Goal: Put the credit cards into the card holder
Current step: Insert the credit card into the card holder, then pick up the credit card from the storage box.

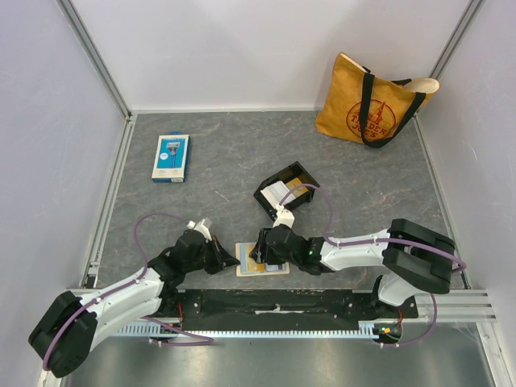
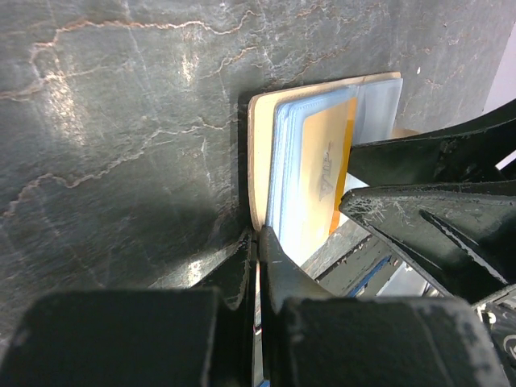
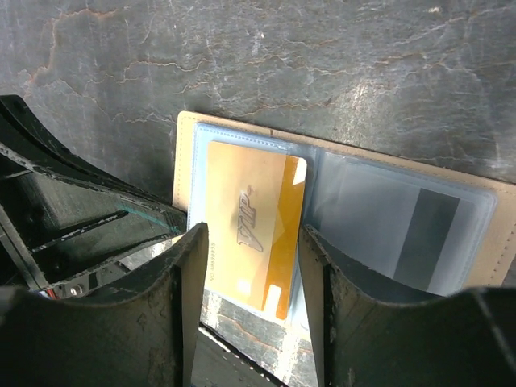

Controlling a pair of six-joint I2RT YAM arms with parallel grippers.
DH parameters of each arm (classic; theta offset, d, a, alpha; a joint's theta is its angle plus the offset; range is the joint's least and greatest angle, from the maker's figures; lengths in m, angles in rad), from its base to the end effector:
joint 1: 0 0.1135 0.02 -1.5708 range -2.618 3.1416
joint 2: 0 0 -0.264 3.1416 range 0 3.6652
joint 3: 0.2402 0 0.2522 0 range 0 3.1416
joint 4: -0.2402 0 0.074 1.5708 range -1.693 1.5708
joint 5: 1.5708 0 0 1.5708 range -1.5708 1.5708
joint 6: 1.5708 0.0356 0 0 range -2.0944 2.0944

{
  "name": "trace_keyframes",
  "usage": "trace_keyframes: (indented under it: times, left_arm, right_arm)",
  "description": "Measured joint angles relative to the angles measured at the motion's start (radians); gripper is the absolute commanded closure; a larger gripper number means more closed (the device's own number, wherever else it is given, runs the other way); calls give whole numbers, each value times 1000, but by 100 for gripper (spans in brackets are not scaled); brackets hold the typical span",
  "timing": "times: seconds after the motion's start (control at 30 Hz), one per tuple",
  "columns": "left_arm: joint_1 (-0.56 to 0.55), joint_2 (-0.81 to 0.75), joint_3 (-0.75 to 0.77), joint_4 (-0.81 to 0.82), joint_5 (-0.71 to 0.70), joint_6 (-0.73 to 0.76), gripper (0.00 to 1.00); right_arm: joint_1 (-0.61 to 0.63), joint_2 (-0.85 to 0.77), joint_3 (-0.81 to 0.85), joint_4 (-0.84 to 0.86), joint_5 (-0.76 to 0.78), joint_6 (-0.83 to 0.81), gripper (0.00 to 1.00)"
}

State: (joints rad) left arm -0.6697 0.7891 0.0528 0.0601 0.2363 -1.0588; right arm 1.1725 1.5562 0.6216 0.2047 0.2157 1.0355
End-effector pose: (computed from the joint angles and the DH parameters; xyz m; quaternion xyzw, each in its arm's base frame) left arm 0.1050 -0.0938 0.1128 -0.1231 0.8883 -0.3957 0.1980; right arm 0.1199 0.2653 0.1436 -0.0183 0.9085 0.3182 0.2704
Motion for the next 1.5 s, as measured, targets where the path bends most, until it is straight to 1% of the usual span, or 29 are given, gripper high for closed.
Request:
trace_keyframes:
  times: [0.1, 0.23, 0.37, 0.6, 0.73, 0.83, 1.0, 1.13, 1.23, 1.4, 1.5]
  left_arm:
    - [0, 0, 0, 0, 0, 0, 98]
    - [0, 0, 0, 0, 0, 0, 98]
    - [0, 0, 0, -1, 0, 0, 98]
    - [0, 0, 0, -4, 0, 0, 98]
    - [0, 0, 0, -4, 0, 0, 98]
    - [0, -6, 0, -6, 0, 0, 98]
    - [0, -24, 0, -6, 0, 0, 98]
    - [0, -34, 0, -7, 0, 0, 98]
    - [0, -36, 0, -10, 0, 0, 98]
    - [0, -37, 0, -14, -1, 0, 98]
    - [0, -37, 0, -14, -2, 0, 98]
  right_arm:
    - [2, 3, 7, -14, 3, -16, 52]
    - [2, 7, 20, -39, 2, -31, 62]
    - [12, 16, 48, -64, -3, -40, 60]
    - [22, 18, 85, -117, -2, -56, 59]
    - [24, 24, 109, -151, 1, -65, 50]
    - [27, 21, 137, -192, 18, -94, 38]
    - [0, -55, 173, -267, 35, -186, 25]
    - [-93, -168, 204, -308, 34, -277, 20]
    - [-203, -235, 245, -346, 21, -349, 18]
    - [-356, -259, 334, -409, 13, -477, 12]
    - [-416, -240, 391, -425, -6, -564, 11]
